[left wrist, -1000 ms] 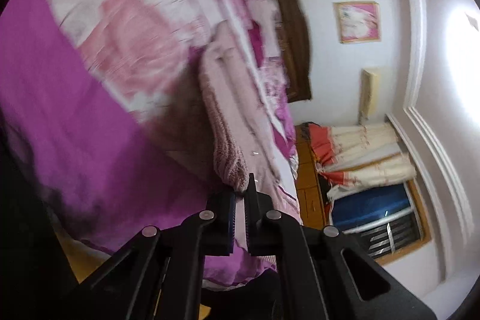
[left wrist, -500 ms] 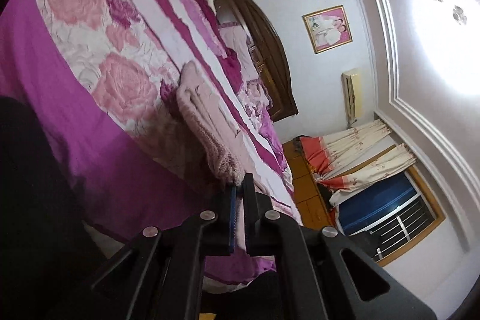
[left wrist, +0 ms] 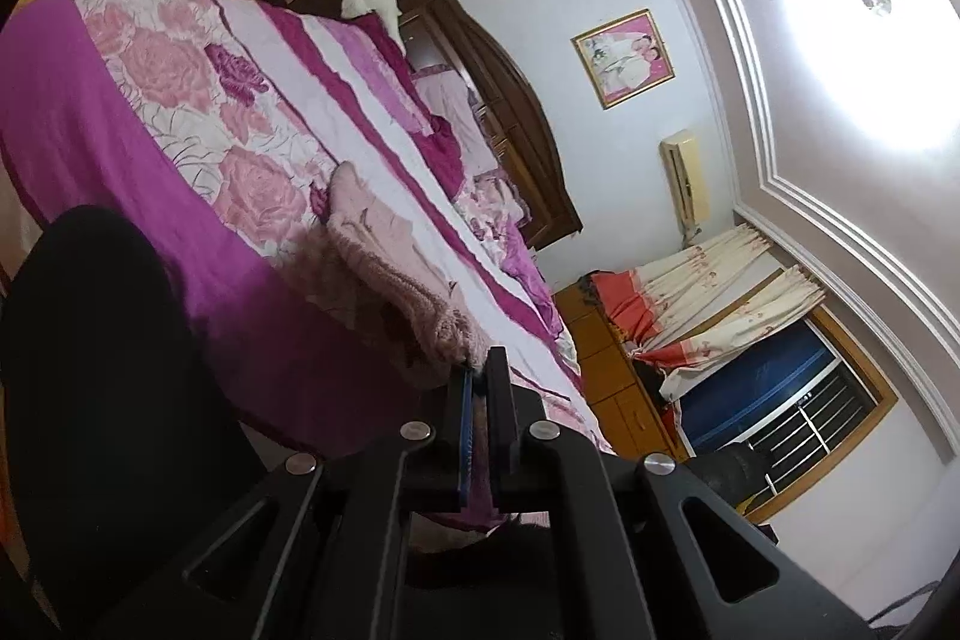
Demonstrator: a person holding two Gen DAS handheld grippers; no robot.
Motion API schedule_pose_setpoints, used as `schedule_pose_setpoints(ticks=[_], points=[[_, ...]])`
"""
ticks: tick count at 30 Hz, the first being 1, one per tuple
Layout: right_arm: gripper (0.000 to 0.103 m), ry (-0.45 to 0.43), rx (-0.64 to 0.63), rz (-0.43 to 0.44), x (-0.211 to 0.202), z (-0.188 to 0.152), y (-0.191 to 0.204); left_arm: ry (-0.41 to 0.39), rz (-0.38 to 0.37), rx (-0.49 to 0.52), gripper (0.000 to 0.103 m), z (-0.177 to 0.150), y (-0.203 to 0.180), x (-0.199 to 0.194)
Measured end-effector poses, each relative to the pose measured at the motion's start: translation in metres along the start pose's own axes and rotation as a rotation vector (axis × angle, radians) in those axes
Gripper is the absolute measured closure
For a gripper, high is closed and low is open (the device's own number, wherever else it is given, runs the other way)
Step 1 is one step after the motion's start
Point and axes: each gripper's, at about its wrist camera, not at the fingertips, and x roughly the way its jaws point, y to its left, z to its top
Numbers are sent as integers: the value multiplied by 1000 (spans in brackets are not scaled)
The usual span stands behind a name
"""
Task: Fold small clothes
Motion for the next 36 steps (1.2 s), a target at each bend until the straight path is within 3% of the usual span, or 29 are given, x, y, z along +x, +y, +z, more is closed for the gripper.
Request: schedule_pose_setpoints(ticks=[4, 7, 17, 22, 27, 36], points=[[97, -10, 9, 10, -4, 1, 0, -19, 39, 53, 103, 0, -1, 1], [97, -10, 42, 11, 3, 3, -10, -16, 40, 34, 103, 1, 5, 3], [97, 6, 111, 16, 43, 14, -33, -2, 96, 35, 103, 18, 18, 22], [97, 7, 95, 27, 61, 30, -34, 18, 123, 65, 103, 33, 16, 41], [97, 11, 157, 31, 76, 35, -48, 28, 162, 108, 103, 40, 15, 51], [97, 48, 216, 14, 102, 36, -70, 25, 155, 36, 103, 48, 24, 71]])
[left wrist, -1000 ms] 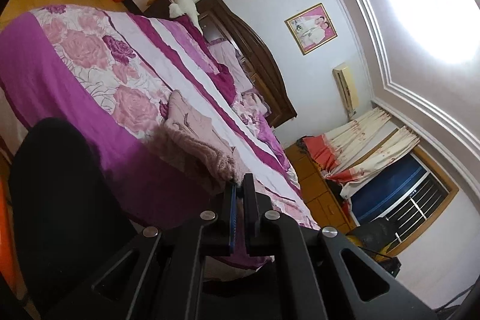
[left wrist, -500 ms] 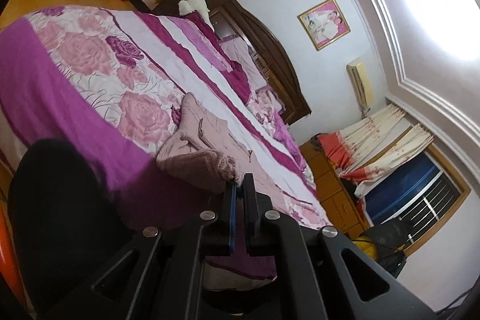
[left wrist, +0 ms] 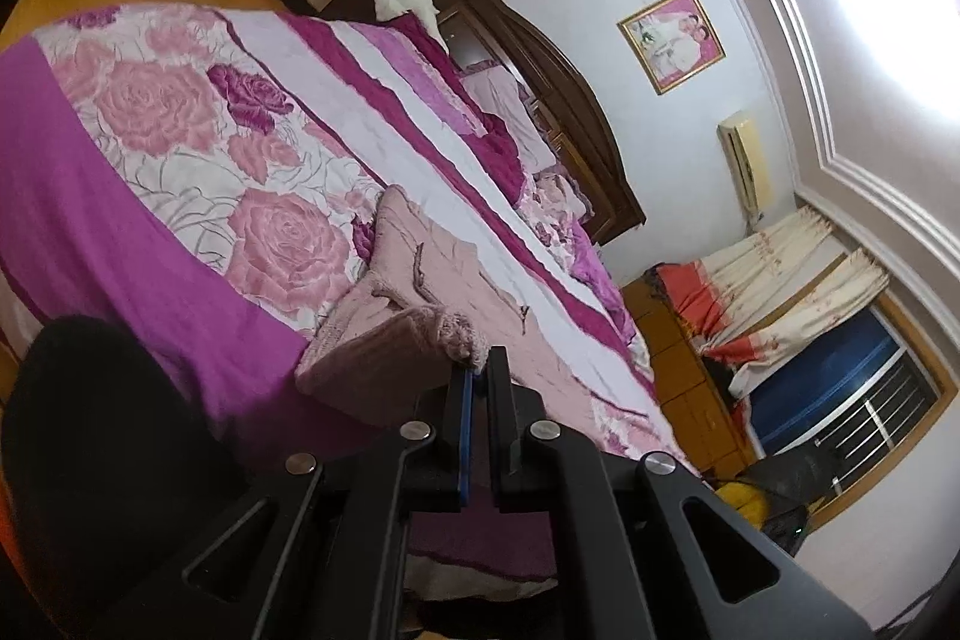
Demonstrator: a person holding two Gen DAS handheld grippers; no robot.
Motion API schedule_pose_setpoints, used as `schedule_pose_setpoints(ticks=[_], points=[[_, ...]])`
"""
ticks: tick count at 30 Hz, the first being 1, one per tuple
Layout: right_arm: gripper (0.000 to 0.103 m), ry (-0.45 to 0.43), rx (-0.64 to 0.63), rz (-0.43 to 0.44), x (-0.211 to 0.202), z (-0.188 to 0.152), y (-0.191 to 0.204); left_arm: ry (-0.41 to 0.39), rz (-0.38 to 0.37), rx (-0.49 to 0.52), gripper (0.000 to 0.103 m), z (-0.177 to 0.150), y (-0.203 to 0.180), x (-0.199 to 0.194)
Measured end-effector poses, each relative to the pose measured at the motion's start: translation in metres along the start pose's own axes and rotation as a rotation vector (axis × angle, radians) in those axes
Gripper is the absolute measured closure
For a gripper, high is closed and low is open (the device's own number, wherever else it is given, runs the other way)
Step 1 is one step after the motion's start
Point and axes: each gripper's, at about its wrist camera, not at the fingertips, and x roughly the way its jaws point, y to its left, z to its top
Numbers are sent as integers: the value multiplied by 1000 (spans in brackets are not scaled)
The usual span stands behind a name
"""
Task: Fold small clothes
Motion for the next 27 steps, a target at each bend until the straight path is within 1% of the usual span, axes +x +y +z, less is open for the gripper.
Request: schedule_pose_setpoints(ticks=[7, 13, 19, 23, 27], points=[[96, 27, -37, 3, 24, 16, 3, -23, 17, 25, 103, 9, -9, 12], [96, 46, -51, 0, 49, 32, 1, -23, 45, 22, 103, 27, -9, 32], [96, 26, -55, 9, 66, 45, -4, -30, 48, 5, 103, 50, -6, 49], [96, 20, -52, 16, 80, 53, -9, -24, 52, 30, 103, 63, -16, 65], [96, 24, -56, 30, 101, 67, -16, -22, 76, 92, 103, 77, -27, 89]])
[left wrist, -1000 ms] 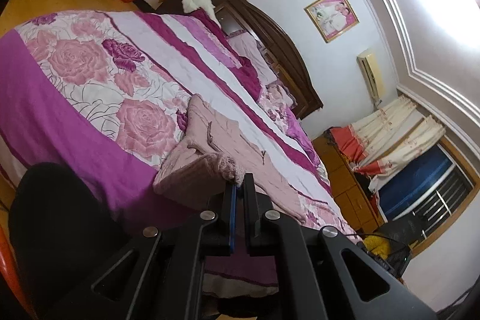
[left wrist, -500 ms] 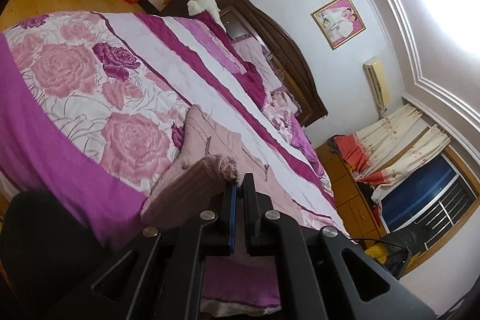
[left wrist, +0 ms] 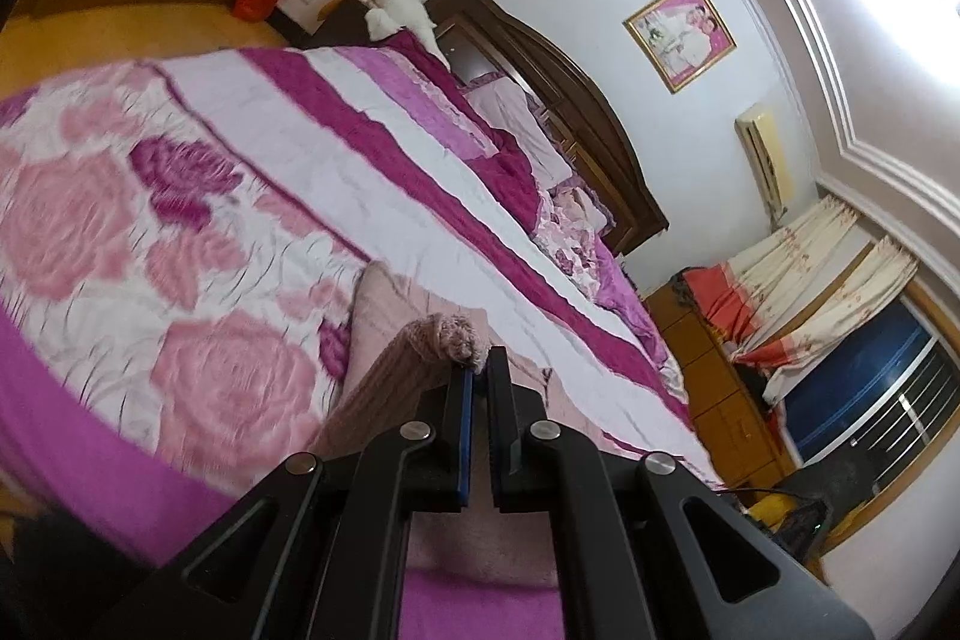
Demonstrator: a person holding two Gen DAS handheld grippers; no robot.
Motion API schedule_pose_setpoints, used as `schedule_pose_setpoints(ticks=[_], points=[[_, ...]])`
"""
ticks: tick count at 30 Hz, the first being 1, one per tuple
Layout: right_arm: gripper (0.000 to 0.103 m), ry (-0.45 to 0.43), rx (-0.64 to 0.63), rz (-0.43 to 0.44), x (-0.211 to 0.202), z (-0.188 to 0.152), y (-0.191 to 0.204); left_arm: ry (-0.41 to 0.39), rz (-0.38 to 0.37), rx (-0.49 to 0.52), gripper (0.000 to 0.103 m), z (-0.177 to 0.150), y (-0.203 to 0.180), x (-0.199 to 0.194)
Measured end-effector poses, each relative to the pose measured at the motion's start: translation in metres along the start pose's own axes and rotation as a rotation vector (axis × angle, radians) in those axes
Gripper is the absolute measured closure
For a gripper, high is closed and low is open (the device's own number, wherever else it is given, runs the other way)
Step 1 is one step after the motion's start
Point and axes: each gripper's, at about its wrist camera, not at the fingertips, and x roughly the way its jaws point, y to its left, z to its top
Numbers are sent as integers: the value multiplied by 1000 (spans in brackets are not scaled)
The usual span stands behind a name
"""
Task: Fold small clothes
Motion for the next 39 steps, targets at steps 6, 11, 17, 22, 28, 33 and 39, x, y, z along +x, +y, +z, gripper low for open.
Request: schedule_pose_setpoints(ticks=[6, 11, 17, 22, 28, 33, 39], points=[[96, 23, -13, 2, 33, 20, -16, 29, 42, 84, 103, 30, -11, 49], [96, 26, -41, -18, 62, 37, -28, 66, 95, 125, 103, 48, -8, 94], [96, 44, -55, -56, 96, 51, -43, 113, 106, 104, 103, 66, 9, 147], [96, 74, -13, -68, 124, 55, -60, 137, 96, 73, 103, 79, 22, 182], [96, 81, 7, -91, 145, 62, -77, 163, 96, 76, 103, 84, 33, 217], [96, 118, -18, -135, 167, 62, -87, 203, 82, 35, 103, 85, 56, 255], [96, 167, -6, -163, 200, 56, -103, 239, 57, -48, 103, 89, 79, 284]])
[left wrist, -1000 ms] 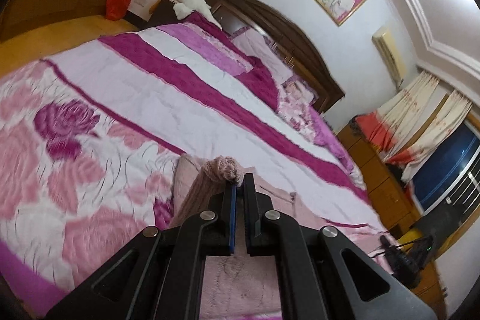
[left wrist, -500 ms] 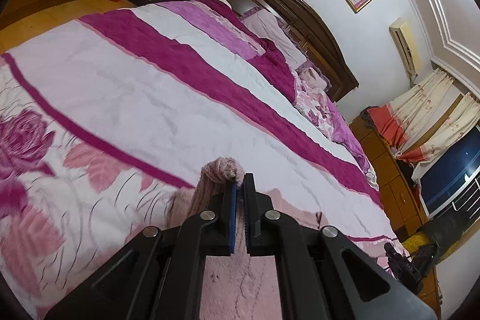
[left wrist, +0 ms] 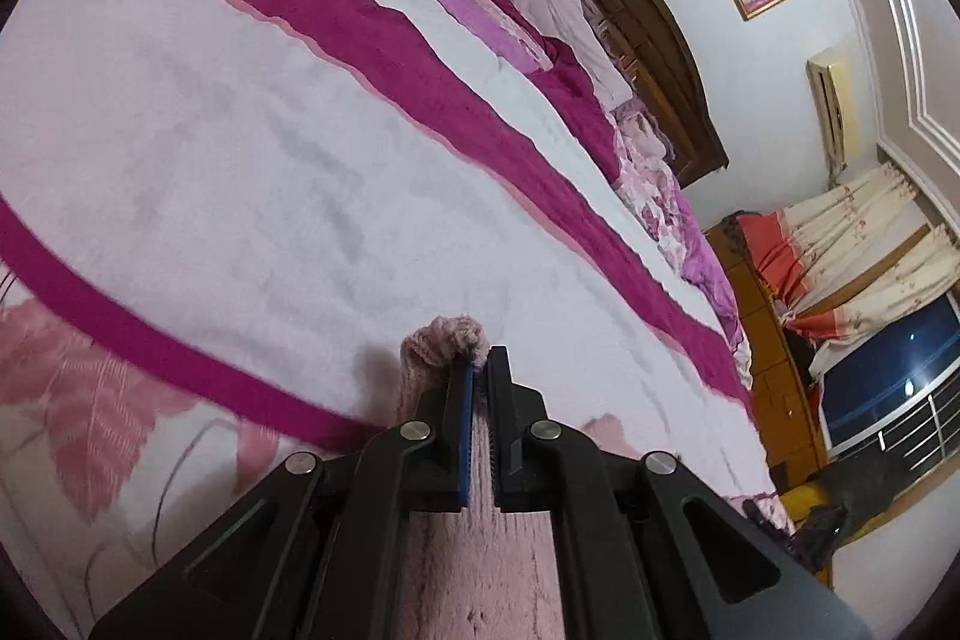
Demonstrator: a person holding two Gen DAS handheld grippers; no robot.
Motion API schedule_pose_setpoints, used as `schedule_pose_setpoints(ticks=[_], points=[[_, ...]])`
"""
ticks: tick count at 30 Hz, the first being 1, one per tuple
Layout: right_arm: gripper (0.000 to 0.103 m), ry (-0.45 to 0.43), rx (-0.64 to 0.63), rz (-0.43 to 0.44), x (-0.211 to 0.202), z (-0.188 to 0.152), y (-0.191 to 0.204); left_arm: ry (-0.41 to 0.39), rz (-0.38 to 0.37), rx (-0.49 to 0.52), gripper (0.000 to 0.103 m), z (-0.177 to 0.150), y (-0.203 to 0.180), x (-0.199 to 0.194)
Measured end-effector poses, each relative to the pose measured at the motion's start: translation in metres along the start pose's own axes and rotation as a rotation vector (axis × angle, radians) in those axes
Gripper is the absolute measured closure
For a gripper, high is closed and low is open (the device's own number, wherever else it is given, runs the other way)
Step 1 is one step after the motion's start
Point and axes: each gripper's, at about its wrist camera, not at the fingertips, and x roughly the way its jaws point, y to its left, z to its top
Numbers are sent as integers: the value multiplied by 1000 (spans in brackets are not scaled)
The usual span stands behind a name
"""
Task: Fold small clothes
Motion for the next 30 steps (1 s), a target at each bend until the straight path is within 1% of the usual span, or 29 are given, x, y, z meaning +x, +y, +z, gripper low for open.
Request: schedule_pose_setpoints(ticks=[3, 6, 8, 9, 10, 11, 12, 13, 14, 15, 17, 19, 20, 21, 22, 24, 25, 26, 27, 28, 30], points=[[96, -7, -13, -3, 11, 2, 0, -21, 1, 24, 103, 2, -3, 0], [96, -19, -27, 2, 17, 7, 3, -30, -15, 31, 103, 5, -5, 1], [96, -15, -16, -10, 22, 13, 2, 15, -39, 25, 103, 9, -5, 9], [95, -11, 2, -51, 26, 17, 1, 48, -27, 17, 103, 13, -4, 13], [92, -23, 23, -116, 28, 20, -2, 67, 0, -5, 103, 16, -2, 12], [82, -35, 35, -173, 27, 21, -3, 70, 7, -18, 103, 15, -2, 7], [63, -42, 44, -223, 25, 20, -4, 56, -5, -1, 94, 12, -4, -7], [53, -37, 38, -235, 21, 16, -3, 31, -11, 33, 87, 7, -9, -19], [43, -34, 24, -225, 15, 12, -1, -4, 5, 84, 76, -2, -17, -35], [43, -32, 5, -220, 9, 7, 3, -37, 51, 166, 68, -15, -31, -53], [43, -18, -34, -248, -7, -6, 13, -51, 120, 281, 63, -37, -50, -75], [42, -2, -45, -280, -21, -18, 21, -48, 211, 364, 61, -66, -65, -90], [38, 3, -41, -290, -29, -26, 23, -41, 260, 376, 61, -78, -69, -93], [33, 19, -36, -294, -36, -35, 23, -20, 324, 378, 61, -94, -69, -95], [32, 53, -26, -286, -41, -47, 25, 3, 363, 373, 61, -106, -67, -95], [32, 76, 7, -260, -48, -60, 23, 65, 428, 337, 61, -129, -55, -92], [32, 81, 40, -228, -52, -67, 23, 84, 445, 316, 62, -136, -50, -90], [32, 82, 51, -204, -53, -70, 23, 85, 452, 286, 62, -142, -43, -92], [32, 80, 54, -174, -54, -73, 23, 66, 441, 249, 62, -146, -35, -96], [32, 76, 42, -156, -52, -74, 24, 43, 411, 203, 62, -148, -27, -103], [33, 74, 27, -153, -45, -73, 24, 22, 337, 102, 62, -147, -14, -113]])
